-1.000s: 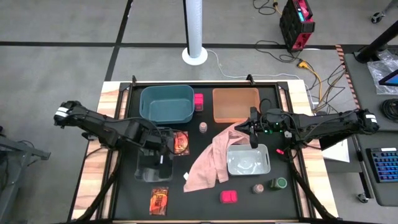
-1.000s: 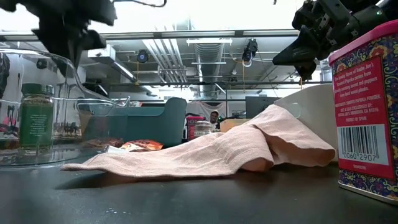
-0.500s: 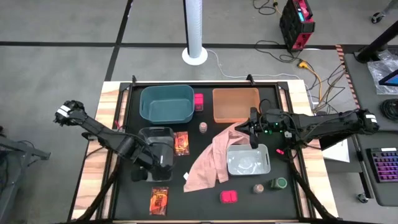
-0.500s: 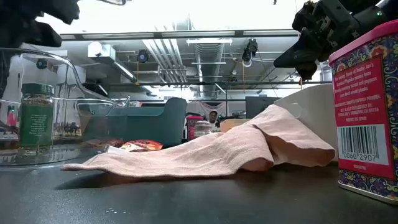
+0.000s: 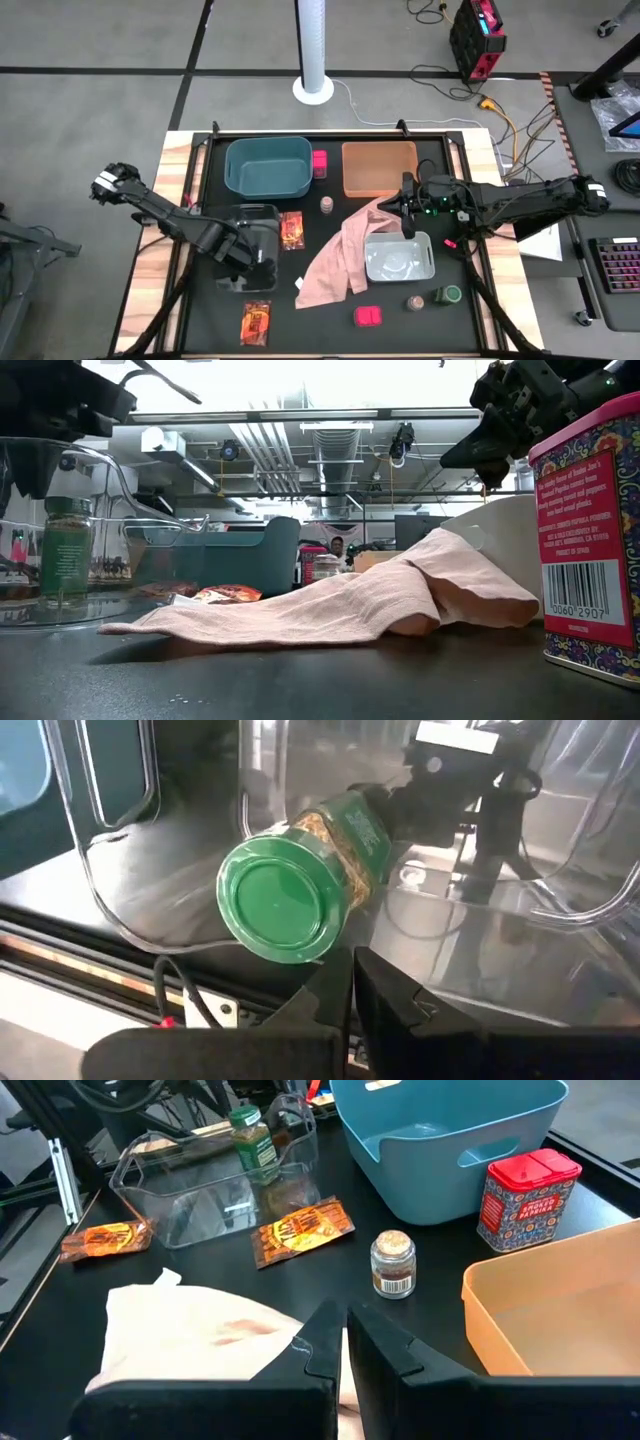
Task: Sort spices by type
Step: Put the left green seasoning bottle into the transparent bin
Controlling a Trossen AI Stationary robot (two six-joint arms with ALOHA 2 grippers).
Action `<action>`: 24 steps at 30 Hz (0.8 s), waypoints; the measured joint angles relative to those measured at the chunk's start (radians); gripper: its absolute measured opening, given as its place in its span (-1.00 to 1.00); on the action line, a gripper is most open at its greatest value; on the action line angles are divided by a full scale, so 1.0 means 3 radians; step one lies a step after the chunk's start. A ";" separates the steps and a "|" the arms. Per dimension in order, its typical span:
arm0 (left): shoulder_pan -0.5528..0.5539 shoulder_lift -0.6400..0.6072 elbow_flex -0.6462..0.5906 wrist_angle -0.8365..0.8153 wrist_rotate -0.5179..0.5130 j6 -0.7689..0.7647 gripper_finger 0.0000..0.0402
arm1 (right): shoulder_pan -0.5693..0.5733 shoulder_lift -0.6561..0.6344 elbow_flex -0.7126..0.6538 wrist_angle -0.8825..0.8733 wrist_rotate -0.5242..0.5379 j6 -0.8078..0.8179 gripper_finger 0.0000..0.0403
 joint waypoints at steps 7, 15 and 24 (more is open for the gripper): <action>0.0003 -0.0010 0.0024 -0.0029 -0.0228 0.0059 -1.00 | 0.0000 0.0000 0.0000 -0.0010 0.0000 0.0000 -0.94; 0.0092 -0.0030 0.0145 -0.0224 -0.0646 -0.0085 -1.00 | 0.0000 0.0000 0.0000 -0.0011 0.0000 0.0022 -0.94; 0.0620 -0.0044 0.0065 -0.0200 -0.0780 0.0079 -1.00 | 0.0000 0.0001 -0.0001 -0.0011 0.0000 0.0023 -0.94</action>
